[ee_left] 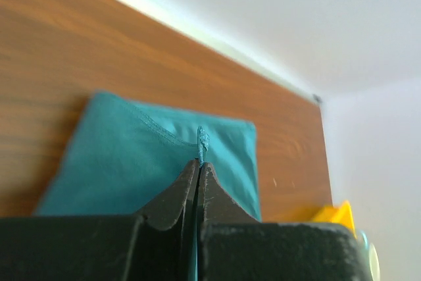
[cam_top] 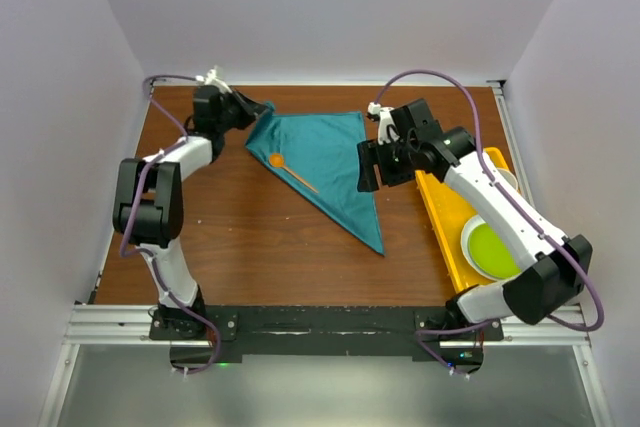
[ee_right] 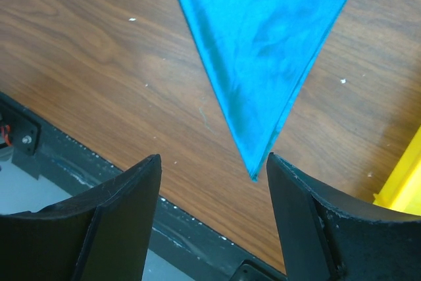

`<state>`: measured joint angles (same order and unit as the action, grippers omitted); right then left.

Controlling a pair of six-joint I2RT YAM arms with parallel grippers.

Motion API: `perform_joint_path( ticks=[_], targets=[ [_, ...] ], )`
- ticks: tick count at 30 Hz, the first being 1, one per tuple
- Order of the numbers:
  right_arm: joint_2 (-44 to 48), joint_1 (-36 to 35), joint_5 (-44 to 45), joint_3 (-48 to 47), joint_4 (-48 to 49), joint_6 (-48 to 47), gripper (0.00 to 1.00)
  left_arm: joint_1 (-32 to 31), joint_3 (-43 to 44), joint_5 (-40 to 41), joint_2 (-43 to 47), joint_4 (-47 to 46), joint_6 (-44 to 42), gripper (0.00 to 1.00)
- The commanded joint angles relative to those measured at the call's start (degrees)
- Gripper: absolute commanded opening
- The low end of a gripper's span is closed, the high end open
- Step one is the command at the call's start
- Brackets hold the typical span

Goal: Fold the napkin, place the utensils inside, and roll it up
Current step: Fold the napkin

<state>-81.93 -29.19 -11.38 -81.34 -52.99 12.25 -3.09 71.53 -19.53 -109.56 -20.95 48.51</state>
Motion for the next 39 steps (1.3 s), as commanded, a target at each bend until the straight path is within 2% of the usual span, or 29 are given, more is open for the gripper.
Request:
perform_joint_path(
  ticks=[1,9,23,39],
  targets=[
    [4.14,0.27,-3.21,3.28,2.80,1.63,0.69,-4.37,-4.90,-1.39,5.22,1.60,-0.87,0.00],
    [6.78,0.36,-6.20,7.07,3.51,2.16,0.70,-11.40,-9.47,-0.95,10.41,5.74,-5.26,0.00],
    [8.28,0.36,-6.99,9.27,4.47,3.66,0.70,-18.35,-12.46,-1.30,10.24,7.06,-5.36,0.00],
    [8.98,0.36,-6.55,11.91,5.36,4.71,0.71,-20.11,-14.84,-2.27,9.80,9.96,-7.91,0.01]
  ],
)
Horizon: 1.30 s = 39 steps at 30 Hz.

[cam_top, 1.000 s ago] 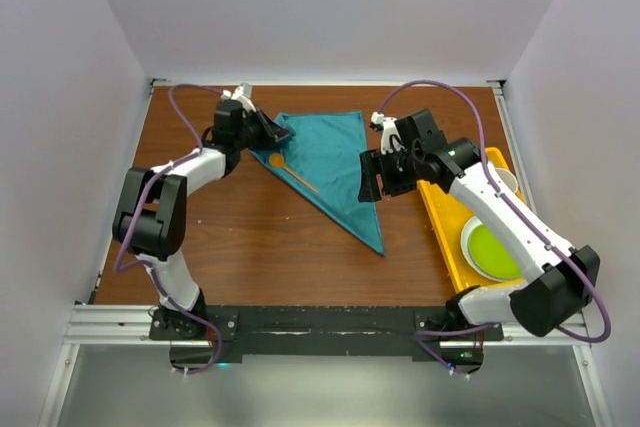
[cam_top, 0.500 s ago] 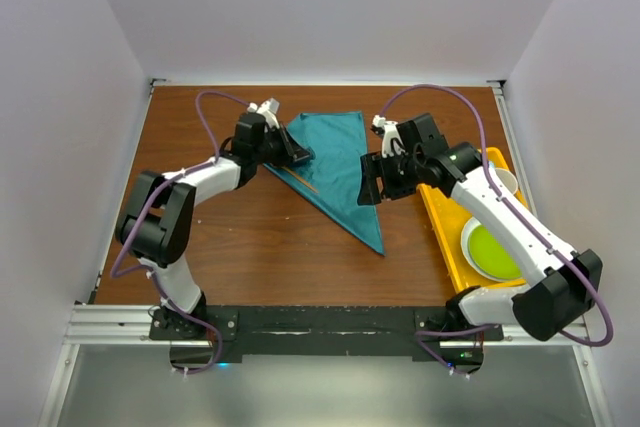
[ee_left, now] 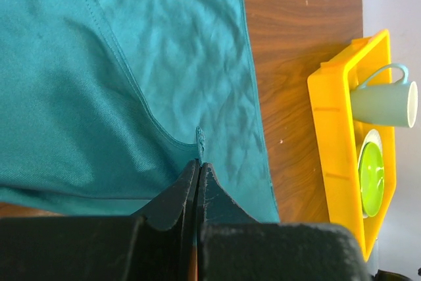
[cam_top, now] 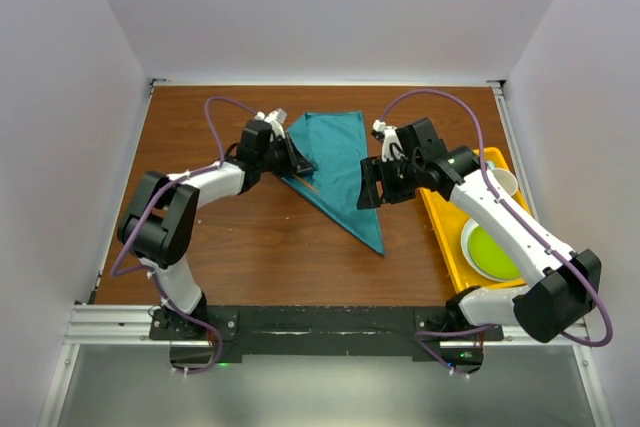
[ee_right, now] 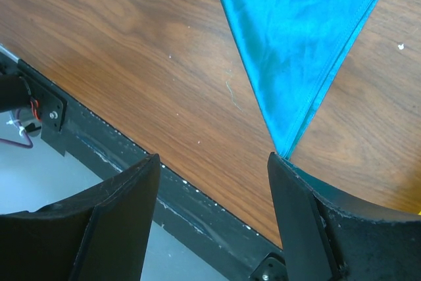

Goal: Fold the napkin, place the utensils inside, and roll it up
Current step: Fold the napkin

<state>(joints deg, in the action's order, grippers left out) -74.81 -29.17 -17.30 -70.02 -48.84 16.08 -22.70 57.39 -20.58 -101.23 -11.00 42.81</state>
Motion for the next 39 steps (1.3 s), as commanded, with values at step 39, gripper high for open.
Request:
perform_joint_path(
  ticks=[39],
  targets=[
    [0.63,0.25,-2.39,4.45,3.49,1.50,0.71,-0.94,-2.80,-5.43,-2.13,2.83,-3.52,0.19]
  ],
)
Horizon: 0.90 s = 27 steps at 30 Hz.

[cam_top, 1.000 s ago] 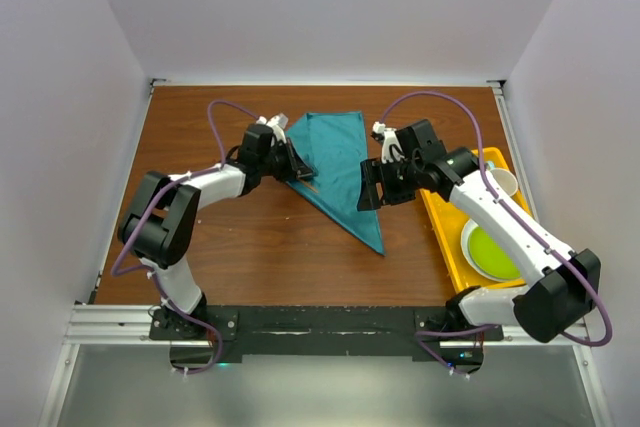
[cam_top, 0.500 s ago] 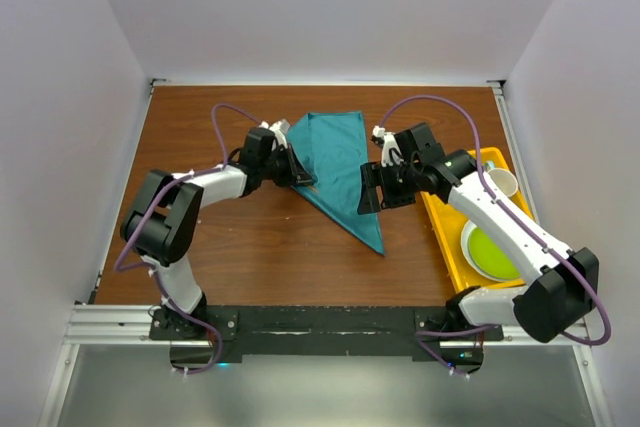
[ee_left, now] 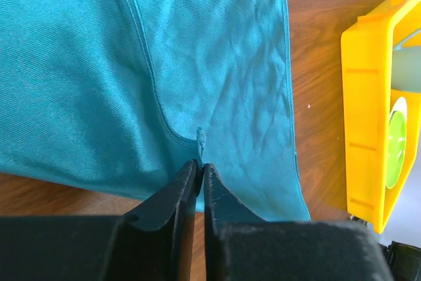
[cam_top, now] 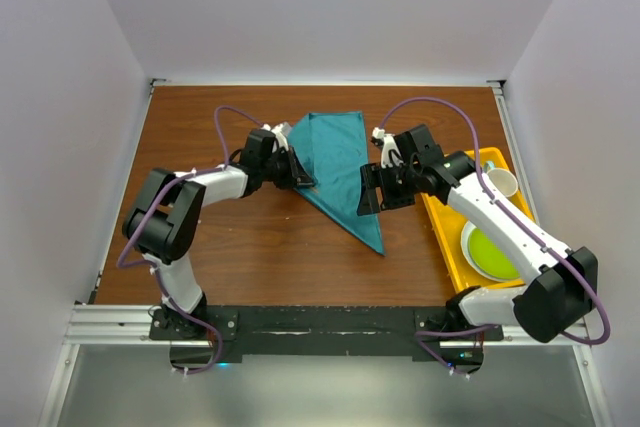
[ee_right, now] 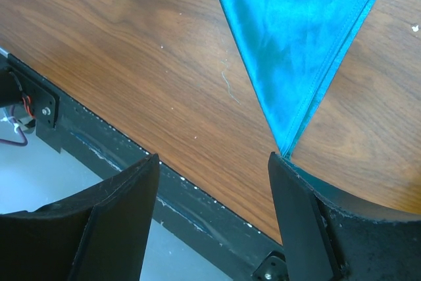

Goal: Fold the napkin, place the utensils inside, and roll it up
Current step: Fold the napkin

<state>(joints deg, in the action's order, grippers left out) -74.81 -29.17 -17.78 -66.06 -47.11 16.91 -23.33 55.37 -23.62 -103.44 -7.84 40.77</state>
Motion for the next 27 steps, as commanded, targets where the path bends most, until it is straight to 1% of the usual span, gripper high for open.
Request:
perform_joint_path(
  ticks=[1,2,5,8,10,12,13,16,17,18,19,20,21,22,23,24,25,26,27],
  targets=[
    [0.45,0.34,-1.99,0.67,1.85,0.85,0.71,-0.31,-1.06,-2.92,0.43,-0.60,-1.23,0.25],
    [0.19,0.25,-2.17,0.85,2.28,1.02,0.71,-0.22,-1.41,-3.88,0.87,-0.86,-1.05,0.37],
    [-1.22,0.34,-3.31,0.85,3.60,1.90,0.71,-0.22,-1.41,-5.46,4.29,-1.91,-0.26,0.53],
    [-2.97,0.34,-5.42,0.24,5.01,2.96,0.71,0.04,0.86,-6.79,7.54,-1.49,0.09,0.57],
    [-4.72,0.25,-5.51,-0.99,4.75,2.96,0.71,0.48,1.58,-6.88,9.83,-1.48,0.88,0.57],
    [-5.96,0.43,-3.15,-1.96,3.35,3.04,0.71,1.09,1.93,-6.97,10.71,-2.35,2.73,0.54],
    [-6.92,0.60,-2.62,-2.66,2.73,3.13,0.71,1.27,2.37,-7.32,10.28,-2.10,3.17,0.44],
    [-8.51,2.09,0.45,-3.37,-0.34,3.57,0.71,0.75,4.74,-8.37,6.85,-0.60,2.82,0.32],
    [-8.78,3.49,1.42,-3.37,-2.26,3.49,0.71,0.14,5.70,-7.85,6.32,-0.25,0.91,0.29],
    [-8.87,4.29,2.91,-3.46,-3.50,3.66,0.71,-1.96,6.58,-6.72,6.58,1.49,-1.20,0.29],
    [-8.78,5.17,6.93,-3.89,-5.08,3.75,0.71,-3.46,7.81,-4.97,6.76,3.51,-3.92,0.30],
    [-8.08,7.35,8.80,-3.90,-7.79,3.75,0.71,-6.78,9.91,-0.77,7.11,7.10,-9.60,0.34],
    [-7.47,8.59,10.56,-3.81,-8.86,3.75,0.71,-8.55,10.28,1.01,7.46,7.74,-11.84,0.37],
    [-6.76,9.82,12.57,-3.55,-9.92,3.75,0.71,-10.23,10.19,2.77,7.90,7.75,-13.69,0.40],
    [-6.24,12.27,15.90,-3.63,-11.84,3.66,0.71,-11.98,8.97,5.83,9.03,7.75,-16.66,0.42],
    [-4.92,13.34,17.41,-3.90,-12.91,3.40,0.71,-15.92,8.00,7.17,9.57,6.18,-18.00,0.43],
    [-4.48,14.48,17.69,-4.68,-13.61,2.44,0.72,-17.96,7.12,8.49,10.09,5.12,-19.32,0.45],
    [-3.95,16.06,18.74,-5.21,-14.92,1.99,0.72,-22.07,5.38,10.94,10.45,3.11,-21.77,0.45],
    [-3.68,16.86,18.92,-5.83,-15.63,1.64,0.73,-24.11,4.84,11.83,10.36,2.39,-23.01,0.45]
  ],
)
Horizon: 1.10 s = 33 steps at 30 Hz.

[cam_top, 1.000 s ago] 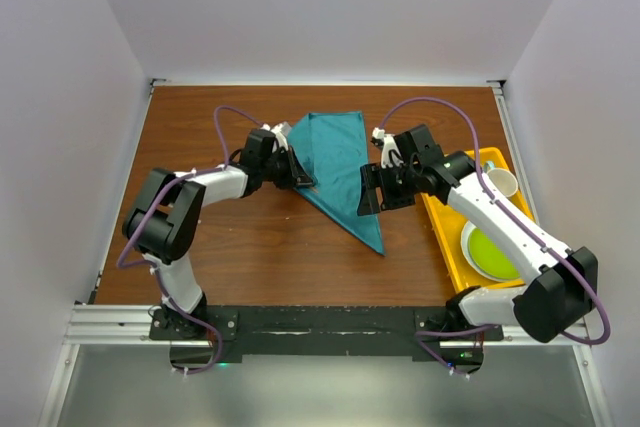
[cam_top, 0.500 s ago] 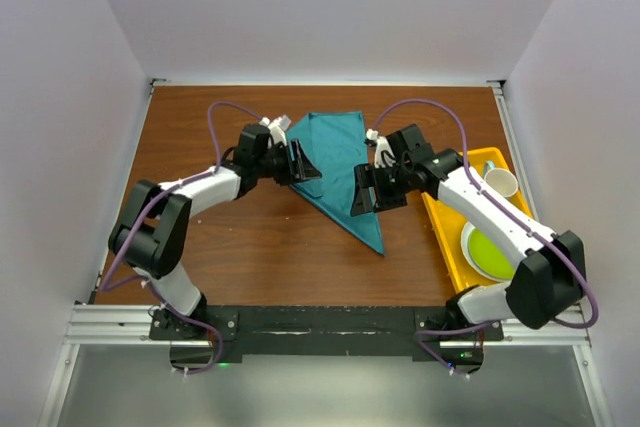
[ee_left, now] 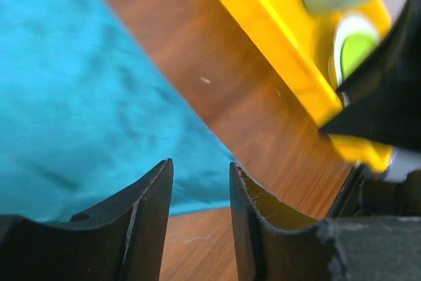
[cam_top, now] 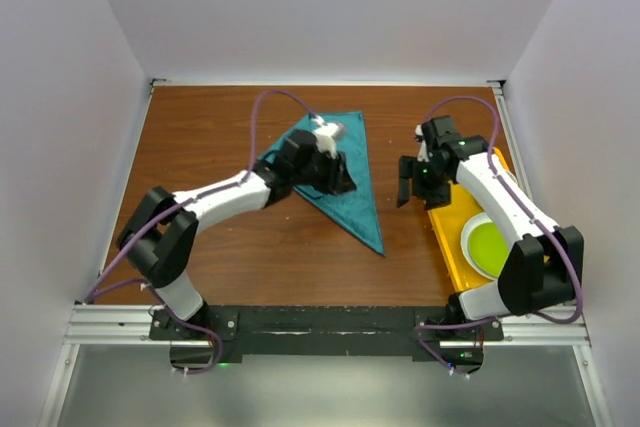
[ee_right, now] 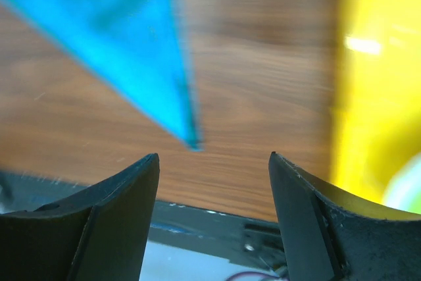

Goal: Fold the napkin, place the utensils inside, and roll it up
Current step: Fold the napkin

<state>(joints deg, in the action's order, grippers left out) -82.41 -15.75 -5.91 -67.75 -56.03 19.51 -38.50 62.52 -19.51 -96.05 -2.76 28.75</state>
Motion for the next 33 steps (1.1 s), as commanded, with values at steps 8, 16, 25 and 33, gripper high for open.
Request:
perform_joint_path(
  ticks=[8,16,25,33],
  targets=[
    [8.14,7.05,7.23,-8.98,-10.06,-1.14,0.74,-23.80,-2.40,17.22,-2.64,-4.60,-20.84,0.54],
    [11.65,7.14,8.81,-8.72,-11.03,-1.40,0.77,-29.87,-1.61,24.85,-7.65,-4.53,-26.99,0.55],
    [14.03,7.14,6.09,-7.58,-11.29,-1.23,0.78,-32.86,0.41,28.12,-12.84,-4.53,-29.97,0.54],
    [14.39,7.14,3.11,-5.91,-10.77,-1.67,0.78,-33.39,3.39,33.39,-16.71,-3.21,-31.39,0.49]
  ],
)
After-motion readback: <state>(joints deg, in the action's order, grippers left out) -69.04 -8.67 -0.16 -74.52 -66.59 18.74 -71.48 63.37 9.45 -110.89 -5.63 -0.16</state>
